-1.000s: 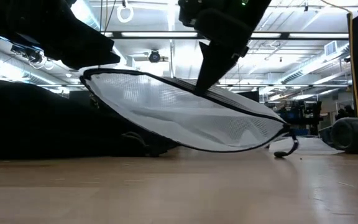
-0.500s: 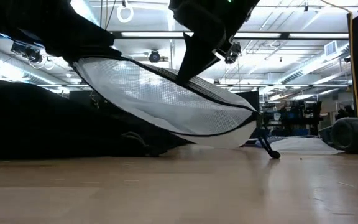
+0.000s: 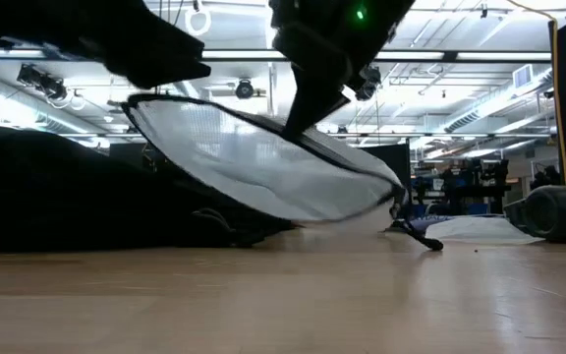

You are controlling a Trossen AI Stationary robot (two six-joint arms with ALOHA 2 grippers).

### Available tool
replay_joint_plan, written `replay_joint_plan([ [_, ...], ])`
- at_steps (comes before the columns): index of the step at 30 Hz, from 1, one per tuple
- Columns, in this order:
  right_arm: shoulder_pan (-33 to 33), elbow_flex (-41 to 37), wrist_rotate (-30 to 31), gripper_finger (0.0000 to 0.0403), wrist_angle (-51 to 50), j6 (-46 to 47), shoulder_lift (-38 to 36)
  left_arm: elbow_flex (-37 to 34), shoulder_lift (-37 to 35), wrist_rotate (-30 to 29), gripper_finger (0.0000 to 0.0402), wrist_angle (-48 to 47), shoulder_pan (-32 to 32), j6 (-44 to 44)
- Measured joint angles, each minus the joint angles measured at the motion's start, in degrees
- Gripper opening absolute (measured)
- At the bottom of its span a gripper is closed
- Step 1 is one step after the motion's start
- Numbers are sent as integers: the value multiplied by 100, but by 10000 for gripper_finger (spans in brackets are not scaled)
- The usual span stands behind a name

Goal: Unpack backpack
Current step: Put the mini fan into the zip bag

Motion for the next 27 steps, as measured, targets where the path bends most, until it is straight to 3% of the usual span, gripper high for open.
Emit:
replay_joint_plan([
  [3, -50, -187, -17, 0, 8, 0, 7, 522, -318, 877, 328, -1413, 167, 111],
  [6, -172, -299, -30, 0, 50, 246, 7, 908, -393, 1097, 328, -2205, 199, -41],
  [19, -417, -637, -26, 0, 1079, 250, 7, 962, 90, 1100, 328, -2205, 184, -644],
  [27, -348, -719, -23, 0, 1145, 341, 4, 962, 729, 1079, 328, -1903, 170, -546],
])
